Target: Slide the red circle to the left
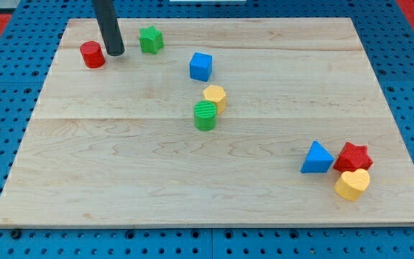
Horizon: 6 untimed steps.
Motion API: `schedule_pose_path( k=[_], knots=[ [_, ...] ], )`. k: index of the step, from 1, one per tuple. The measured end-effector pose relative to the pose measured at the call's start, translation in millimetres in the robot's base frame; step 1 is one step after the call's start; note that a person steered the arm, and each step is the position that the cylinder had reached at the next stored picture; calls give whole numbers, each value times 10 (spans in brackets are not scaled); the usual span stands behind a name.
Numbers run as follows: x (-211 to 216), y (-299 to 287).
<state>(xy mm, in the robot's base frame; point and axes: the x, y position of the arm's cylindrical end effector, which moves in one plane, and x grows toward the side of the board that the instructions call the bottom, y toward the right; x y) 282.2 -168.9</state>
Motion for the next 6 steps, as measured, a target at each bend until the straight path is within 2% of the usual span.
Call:
schedule_pose_path(
  k=[1, 2, 3, 4, 5, 6],
  knots=[
    [46, -263],
    [310, -446],
    [325, -454],
    [18, -619],
    [-98, -975],
    [226, -1095]
  ],
)
